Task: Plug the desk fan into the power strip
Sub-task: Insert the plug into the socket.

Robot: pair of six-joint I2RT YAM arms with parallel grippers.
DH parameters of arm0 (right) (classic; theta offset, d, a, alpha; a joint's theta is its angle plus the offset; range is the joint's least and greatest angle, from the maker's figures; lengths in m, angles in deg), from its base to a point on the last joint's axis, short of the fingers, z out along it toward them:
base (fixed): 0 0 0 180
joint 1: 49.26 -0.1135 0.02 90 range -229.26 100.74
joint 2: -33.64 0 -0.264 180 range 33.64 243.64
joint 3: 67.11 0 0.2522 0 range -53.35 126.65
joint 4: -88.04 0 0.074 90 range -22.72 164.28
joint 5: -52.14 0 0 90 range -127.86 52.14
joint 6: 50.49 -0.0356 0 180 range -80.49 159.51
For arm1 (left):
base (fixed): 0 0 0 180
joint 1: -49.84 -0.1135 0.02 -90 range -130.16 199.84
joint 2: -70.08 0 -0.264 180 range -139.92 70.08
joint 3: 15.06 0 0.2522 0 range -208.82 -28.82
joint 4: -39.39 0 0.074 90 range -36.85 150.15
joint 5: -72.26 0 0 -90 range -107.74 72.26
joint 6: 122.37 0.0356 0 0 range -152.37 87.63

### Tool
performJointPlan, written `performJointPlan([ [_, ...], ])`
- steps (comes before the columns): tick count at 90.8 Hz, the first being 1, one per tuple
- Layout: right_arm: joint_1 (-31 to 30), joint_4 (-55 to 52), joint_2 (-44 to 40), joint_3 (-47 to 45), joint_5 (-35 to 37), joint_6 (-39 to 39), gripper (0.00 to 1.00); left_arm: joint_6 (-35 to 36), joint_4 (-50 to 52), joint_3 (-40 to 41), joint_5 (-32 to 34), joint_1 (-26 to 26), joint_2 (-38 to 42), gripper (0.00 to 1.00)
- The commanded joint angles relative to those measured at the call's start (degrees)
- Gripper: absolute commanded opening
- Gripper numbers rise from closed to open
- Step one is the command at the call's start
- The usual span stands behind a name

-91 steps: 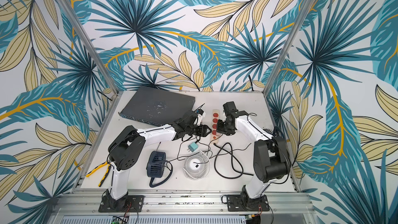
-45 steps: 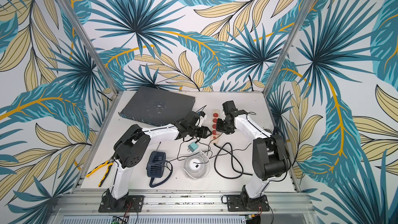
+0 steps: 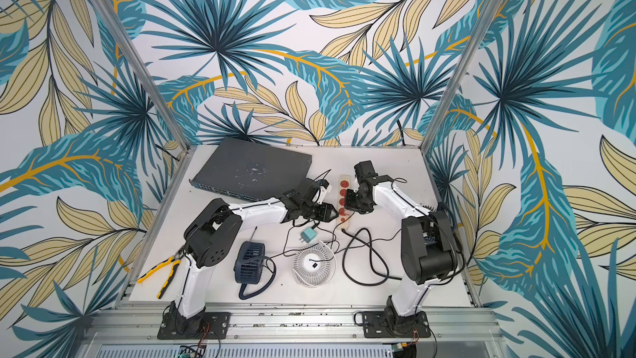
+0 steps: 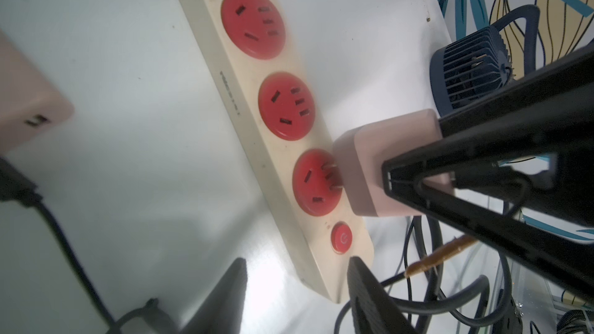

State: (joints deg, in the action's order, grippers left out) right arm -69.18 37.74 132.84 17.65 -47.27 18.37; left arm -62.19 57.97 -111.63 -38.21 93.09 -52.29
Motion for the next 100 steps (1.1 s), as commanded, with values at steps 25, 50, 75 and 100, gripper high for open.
performJointPlan([
  [25, -2.35, -6.78, 5.63, 2.12, 8.65, 0.48, 0.0, 1.26, 0.65, -1.66, -0.14, -0.13, -1.66, 0.51],
  [50, -4.93, -5.74, 9.6, 1.57, 12.67, -2.32, 0.0, 1.19, 0.72, -1.49, 0.39, -0.19, -1.35, 0.51],
  [75, -6.6, -2.51, 16.21, 0.49, 15.24, -4.29, 0.0, 2.33, 0.61, 0.31, 3.31, -0.18, 2.04, 0.51],
  [100, -9.83, 0.46, 19.04, -3.91, 15.72, -6.15, 0.0, 4.84, 1.27, 6.7, 8.26, -0.19, 10.75, 0.52],
])
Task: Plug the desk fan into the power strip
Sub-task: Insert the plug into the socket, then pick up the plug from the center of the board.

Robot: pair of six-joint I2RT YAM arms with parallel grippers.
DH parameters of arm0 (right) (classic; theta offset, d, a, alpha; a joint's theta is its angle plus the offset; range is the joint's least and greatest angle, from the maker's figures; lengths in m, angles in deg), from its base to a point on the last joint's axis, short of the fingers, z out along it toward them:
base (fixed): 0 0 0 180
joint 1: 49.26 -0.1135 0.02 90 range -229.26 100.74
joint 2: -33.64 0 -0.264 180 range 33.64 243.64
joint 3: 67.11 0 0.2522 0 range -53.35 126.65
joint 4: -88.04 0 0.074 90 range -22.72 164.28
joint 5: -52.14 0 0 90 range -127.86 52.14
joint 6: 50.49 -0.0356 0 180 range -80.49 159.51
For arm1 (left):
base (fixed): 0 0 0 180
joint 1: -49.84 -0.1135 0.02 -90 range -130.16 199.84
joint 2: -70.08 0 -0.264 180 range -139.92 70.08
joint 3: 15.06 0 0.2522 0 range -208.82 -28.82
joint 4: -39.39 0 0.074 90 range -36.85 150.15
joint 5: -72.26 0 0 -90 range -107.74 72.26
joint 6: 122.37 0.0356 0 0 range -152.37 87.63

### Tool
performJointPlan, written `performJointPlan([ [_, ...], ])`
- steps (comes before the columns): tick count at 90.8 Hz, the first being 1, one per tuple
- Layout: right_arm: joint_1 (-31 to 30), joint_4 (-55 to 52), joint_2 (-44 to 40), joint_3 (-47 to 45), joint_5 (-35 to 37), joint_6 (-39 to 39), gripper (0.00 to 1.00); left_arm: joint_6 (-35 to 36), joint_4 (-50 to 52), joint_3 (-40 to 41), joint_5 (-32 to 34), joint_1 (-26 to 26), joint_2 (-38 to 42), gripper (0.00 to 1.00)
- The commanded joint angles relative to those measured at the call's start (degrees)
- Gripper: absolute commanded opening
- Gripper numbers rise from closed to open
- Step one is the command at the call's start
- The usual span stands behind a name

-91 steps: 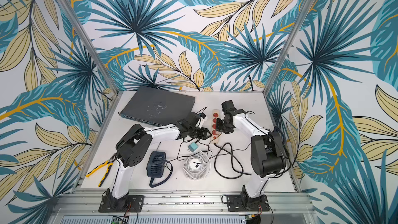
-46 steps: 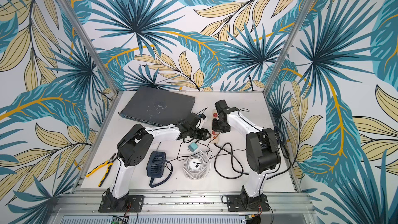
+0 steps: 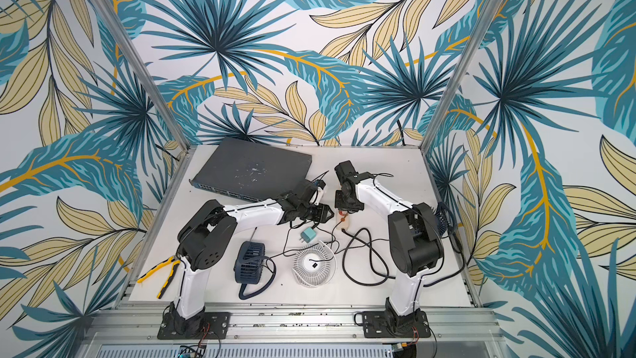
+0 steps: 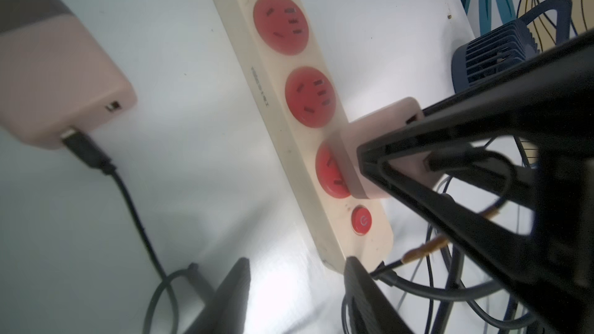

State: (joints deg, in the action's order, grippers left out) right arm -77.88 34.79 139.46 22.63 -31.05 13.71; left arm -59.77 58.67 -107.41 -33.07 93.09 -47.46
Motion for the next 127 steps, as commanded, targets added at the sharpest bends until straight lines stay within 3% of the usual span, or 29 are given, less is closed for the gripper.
performJointPlan([
  [1, -1.15, 3.43, 12.19, -9.08, -0.58, -1.6, 0.0, 2.6, 0.69, 2.92, 3.29, -0.18, 6.36, 0.52],
  [24, -1.25, 4.12, 2.78, -9.4, -1.79, -3.08, 0.0, 11.75, 11.68, 9.3, 9.67, -0.29, 14.59, 0.63],
  [30, -1.24, 3.61, -1.02, -7.41, -1.93, -3.37, 0.33, 13.6, 15.16, 10.37, 10.87, -0.27, 15.76, 0.68],
  [38, -1.21, 3.17, -5.94, -5.04, -1.74, -3.35, 0.65, 15.21, 17.85, 11.75, 11.49, -0.27, 16.85, 0.76],
  [44, -1.17, 3.09, -9.06, -3.96, -1.36, -3.09, 0.81, 16.12, 18.92, 12.34, 11.42, -0.2, 17.24, 0.78],
  [51, -1.21, 3.45, -12.38, -3.98, -1.09, -2.78, 0.9, 17.46, 19.98, 12.28, 11.54, 0.32, 17.11, 0.8],
  [75, -1.26, 6.3, -20.09, -10.19, -2.09, -4.51, 0.93, 20.2, 21.68, 8.16, 11.21, 1.52, 12.93, 0.79],
  [87, -1.04, 6.98, -22.09, -13.01, -2.35, -5.17, 0.94, 22.25, 23.03, 5.44, 9.99, 3.43, 10.49, 0.84],
  [105, -0.74, 7.21, -23.61, -14.41, -2.5, -5.31, 0.94, 21.86, 23.83, 4.29, 11.43, 3.88, 7.34, 0.83],
  [114, -0.64, 7.5, -24.14, -14.63, -2.61, -5.31, 0.93, 22.43, 24.93, 3.55, 11.97, 3.87, 6.34, 0.77],
  [127, -0.58, 7.82, -24.9, -14.9, -2.22, -5.43, 0.93, 23.08, 25.75, 4.19, 11.19, 4.12, 6.6, 0.54],
])
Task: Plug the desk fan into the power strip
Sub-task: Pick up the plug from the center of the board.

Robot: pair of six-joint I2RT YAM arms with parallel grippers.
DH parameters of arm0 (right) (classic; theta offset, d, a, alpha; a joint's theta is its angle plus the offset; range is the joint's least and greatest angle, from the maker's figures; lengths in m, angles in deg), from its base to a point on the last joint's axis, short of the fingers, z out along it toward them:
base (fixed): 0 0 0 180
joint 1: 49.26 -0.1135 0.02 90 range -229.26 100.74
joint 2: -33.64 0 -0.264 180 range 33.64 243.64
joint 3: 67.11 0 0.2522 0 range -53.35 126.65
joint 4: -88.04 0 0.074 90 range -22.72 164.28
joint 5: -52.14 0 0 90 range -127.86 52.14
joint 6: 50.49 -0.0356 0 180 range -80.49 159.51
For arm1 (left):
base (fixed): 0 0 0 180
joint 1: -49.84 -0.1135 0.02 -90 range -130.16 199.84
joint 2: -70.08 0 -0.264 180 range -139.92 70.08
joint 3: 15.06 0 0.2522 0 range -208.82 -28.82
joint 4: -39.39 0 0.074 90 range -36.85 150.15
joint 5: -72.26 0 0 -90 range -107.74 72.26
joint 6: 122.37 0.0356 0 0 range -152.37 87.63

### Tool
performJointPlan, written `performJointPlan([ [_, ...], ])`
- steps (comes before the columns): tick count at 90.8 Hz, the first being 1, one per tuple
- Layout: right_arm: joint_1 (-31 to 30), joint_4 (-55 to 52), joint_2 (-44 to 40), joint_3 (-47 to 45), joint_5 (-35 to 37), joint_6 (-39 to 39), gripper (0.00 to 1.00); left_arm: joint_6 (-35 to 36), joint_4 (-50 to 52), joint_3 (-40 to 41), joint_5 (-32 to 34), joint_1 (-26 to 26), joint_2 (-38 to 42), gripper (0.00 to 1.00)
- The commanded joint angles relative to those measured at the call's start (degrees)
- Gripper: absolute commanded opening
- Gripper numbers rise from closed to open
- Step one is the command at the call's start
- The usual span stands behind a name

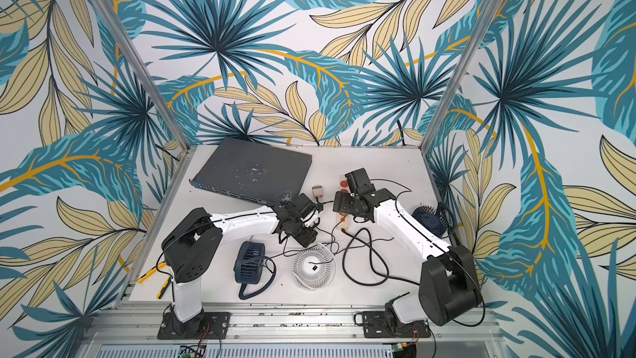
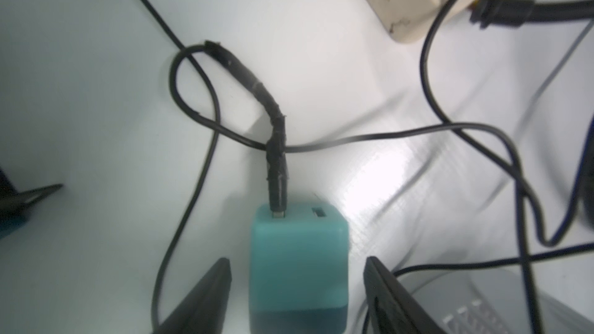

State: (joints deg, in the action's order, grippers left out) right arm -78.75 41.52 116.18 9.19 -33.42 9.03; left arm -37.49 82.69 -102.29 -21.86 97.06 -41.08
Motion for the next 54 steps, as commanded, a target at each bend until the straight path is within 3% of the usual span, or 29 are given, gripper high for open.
performJointPlan([
  [1, 0.26, 1.1, -1.78, -1.5, 0.31, -0.74, 0.93, 0.81, 1.74, -0.77, 0.07, 0.19, 0.4, 0.52],
  [8, 0.25, 1.61, -4.15, -1.95, 2.19, -1.36, 0.91, 0.51, 0.69, 0.84, 1.14, 0.25, 3.6, 0.41],
  [21, 0.45, 4.11, -10.53, -3.95, 5.81, -2.57, 0.91, 0.74, -0.42, 0.91, 4.61, 0.3, 12.23, 0.32],
  [38, 0.79, 3.88, -15.51, -4.95, 7.19, -2.85, 0.91, 2.75, 0.73, -3.07, 7.41, 0.24, 20.04, 0.3],
  [54, 1.22, 3.76, -19.16, -5.85, 6.84, -2.44, 0.93, 5.36, 1.37, -8.05, 1.73, 0.39, 24.46, 0.32],
])
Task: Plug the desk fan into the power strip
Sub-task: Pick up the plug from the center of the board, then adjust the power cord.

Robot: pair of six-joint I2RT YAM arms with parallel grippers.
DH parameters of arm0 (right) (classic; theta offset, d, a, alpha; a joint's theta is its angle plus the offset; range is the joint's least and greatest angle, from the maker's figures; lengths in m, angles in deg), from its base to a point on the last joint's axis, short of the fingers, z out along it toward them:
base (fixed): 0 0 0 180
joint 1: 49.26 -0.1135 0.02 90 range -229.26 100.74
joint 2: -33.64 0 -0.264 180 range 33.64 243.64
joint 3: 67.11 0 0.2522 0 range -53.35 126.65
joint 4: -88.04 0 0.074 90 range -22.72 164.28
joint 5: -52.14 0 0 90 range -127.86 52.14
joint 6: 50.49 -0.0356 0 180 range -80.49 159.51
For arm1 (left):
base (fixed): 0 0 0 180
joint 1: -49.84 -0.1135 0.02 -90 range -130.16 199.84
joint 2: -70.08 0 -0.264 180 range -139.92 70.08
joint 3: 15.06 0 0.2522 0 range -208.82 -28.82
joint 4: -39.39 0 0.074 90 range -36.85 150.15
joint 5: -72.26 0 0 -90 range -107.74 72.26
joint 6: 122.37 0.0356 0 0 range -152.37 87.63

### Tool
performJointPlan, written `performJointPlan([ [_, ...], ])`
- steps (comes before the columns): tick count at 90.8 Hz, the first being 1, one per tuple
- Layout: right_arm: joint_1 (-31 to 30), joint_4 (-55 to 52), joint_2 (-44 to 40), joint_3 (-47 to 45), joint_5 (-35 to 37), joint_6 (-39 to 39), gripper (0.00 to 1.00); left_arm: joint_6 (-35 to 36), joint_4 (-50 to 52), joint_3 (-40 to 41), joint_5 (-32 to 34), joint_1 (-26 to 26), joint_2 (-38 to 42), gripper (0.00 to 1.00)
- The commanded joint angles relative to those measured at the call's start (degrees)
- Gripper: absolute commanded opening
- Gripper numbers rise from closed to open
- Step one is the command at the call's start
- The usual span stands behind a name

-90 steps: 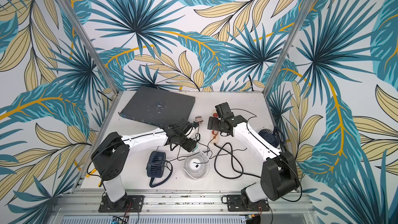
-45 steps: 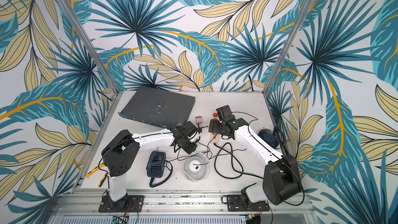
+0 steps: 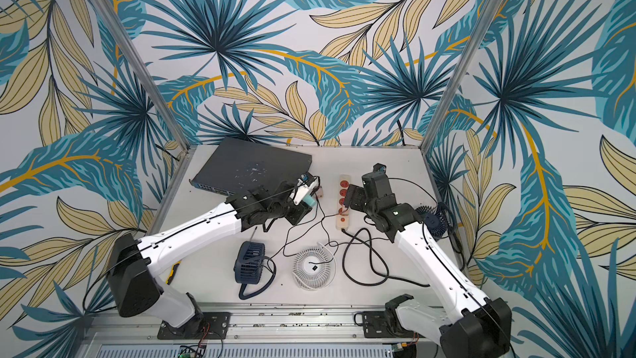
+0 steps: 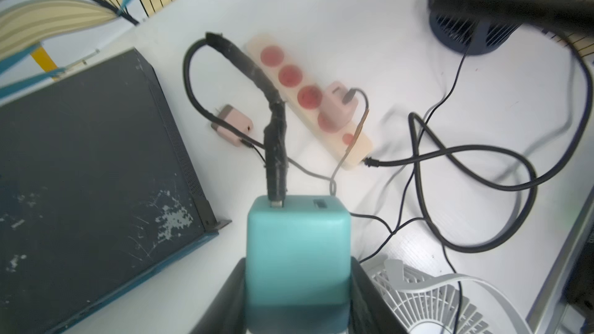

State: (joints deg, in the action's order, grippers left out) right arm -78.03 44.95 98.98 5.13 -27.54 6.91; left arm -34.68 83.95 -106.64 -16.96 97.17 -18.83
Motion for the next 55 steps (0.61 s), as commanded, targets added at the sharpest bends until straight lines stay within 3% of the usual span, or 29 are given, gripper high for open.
performJointPlan([
  [1, 0.57, 0.45, -2.18, -1.92, 0.81, -0.21, 0.93, 2.73, 0.2, -4.03, -3.6, 0.34, 2.31, 0.32],
  [25, 1.84, 4.24, -6.52, -7.37, -6.26, 0.94, 0.95, 3.56, 1.57, -7.26, -9.07, 0.31, 2.87, 0.35],
  [41, 2.55, 8.3, -11.55, -12.35, -10.01, -0.05, 0.97, 7.07, 4.7, -8.66, -17.25, 0.48, -0.52, 0.37],
  [48, 3.24, 7.23, -12.6, -13.26, -10.24, -1.06, 0.98, 6.35, 4.79, -8.58, -17.85, 0.57, -1.97, 0.37],
  [55, 3.29, 8.88, -13.67, -14.95, -14.76, -0.71, 0.97, 4.83, 3.59, -8.32, -19.45, 0.62, -2.85, 0.37],
])
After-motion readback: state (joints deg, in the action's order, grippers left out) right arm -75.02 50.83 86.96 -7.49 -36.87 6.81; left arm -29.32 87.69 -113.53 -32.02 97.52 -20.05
